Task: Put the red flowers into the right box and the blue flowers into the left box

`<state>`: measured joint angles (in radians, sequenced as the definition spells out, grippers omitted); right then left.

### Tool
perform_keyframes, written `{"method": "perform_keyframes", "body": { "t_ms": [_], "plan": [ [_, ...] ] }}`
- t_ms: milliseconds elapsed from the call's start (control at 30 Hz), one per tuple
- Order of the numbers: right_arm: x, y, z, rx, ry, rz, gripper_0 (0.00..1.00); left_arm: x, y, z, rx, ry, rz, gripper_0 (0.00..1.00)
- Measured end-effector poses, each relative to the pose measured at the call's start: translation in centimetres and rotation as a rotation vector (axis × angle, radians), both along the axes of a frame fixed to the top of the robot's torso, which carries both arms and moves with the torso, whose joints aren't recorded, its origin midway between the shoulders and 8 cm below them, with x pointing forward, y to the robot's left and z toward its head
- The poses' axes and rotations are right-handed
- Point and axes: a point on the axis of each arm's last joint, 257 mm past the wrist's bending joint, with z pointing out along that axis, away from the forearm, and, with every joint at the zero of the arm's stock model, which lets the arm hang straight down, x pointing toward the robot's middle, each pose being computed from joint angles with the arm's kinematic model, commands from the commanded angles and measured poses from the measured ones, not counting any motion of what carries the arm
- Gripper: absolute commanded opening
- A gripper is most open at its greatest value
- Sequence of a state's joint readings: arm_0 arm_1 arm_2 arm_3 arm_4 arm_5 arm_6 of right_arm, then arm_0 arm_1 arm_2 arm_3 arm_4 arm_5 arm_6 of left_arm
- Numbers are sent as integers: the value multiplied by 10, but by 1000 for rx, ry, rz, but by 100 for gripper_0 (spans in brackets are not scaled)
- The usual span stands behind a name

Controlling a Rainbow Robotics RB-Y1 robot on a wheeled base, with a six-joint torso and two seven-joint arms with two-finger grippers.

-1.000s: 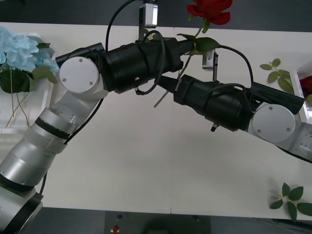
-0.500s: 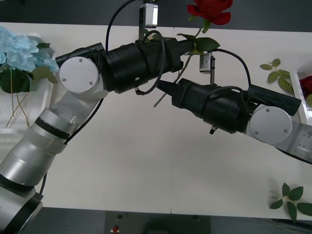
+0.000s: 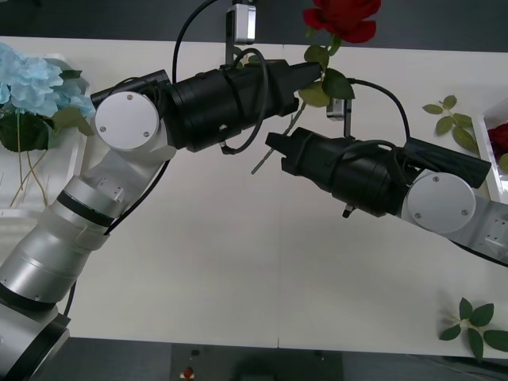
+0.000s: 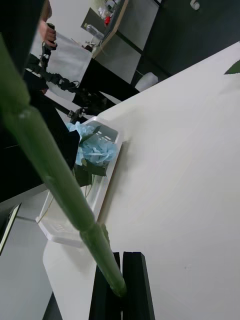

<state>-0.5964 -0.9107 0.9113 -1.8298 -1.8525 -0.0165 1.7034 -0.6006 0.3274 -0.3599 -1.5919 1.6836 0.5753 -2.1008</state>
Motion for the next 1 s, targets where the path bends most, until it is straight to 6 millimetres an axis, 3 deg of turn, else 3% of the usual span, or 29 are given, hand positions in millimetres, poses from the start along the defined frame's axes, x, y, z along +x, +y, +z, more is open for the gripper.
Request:
{"method": "perform_keyframes", "body": {
  "t_ms": [233,500,633,733,1000],
  "plan": [
    [1,-9,-5,-27,10,0,0,-1,0,3,-18,11,-6,100],
    [5,-55,-2,-102,2,-41,0,-1,0,4,-25,14,-8,100],
    [-2,-99,11,-195,-18,-66,0,-1,7,10,-58,39,-19,100],
    [-6,-146,22,-270,-3,-117,0,0,22,18,-68,46,-32,100],
    [-14,-279,37,-561,46,-262,0,9,98,76,-160,15,-33,100]
  ]
}}
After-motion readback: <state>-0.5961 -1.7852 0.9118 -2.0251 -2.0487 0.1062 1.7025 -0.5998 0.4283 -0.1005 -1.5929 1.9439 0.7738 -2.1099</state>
